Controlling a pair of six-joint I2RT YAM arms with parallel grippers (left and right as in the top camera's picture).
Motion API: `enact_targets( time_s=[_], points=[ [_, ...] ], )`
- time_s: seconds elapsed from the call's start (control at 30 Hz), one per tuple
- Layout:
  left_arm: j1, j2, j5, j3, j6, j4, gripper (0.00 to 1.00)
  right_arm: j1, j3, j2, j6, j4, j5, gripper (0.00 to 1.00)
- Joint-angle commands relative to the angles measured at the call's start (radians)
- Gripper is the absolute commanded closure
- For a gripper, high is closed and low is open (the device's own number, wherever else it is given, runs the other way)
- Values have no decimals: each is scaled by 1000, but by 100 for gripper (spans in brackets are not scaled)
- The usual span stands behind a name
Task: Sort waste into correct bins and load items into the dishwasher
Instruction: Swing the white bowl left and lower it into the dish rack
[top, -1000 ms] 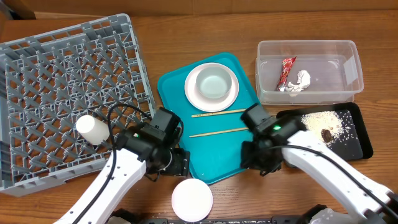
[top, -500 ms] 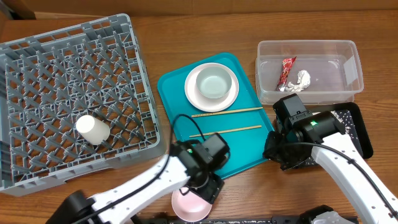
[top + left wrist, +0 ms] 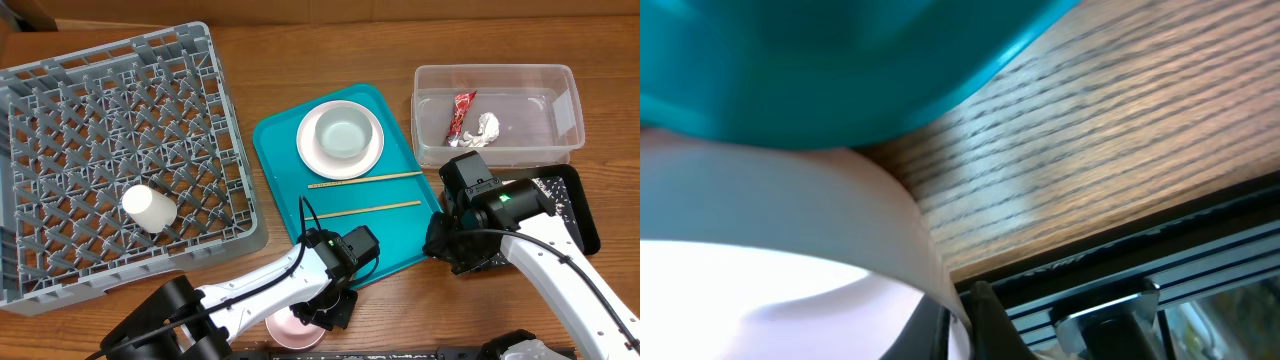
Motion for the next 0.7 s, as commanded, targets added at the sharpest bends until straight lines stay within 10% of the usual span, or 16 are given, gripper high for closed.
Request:
enact_targets(
  time_s=[0.0,0.17,0.37,0.47,0.67],
  points=[
    [2,-2,-34,36,-51,-18,96,-3,20,-21,-11,2,10,53],
    [39,-106,-195,267,-42,-251,96,-3,20,-21,-15,2,10,53],
    [383,-219,-166,587,267,-313,96,-3,20,-21,-15,3,10,53],
    [788,-212,266,631,625,-228,96,-3,20,-21,-15,1,9,53],
    [1294,-3,851,631,925,-187,96,-3,20,-21,-14,-2,9,53]
  ],
)
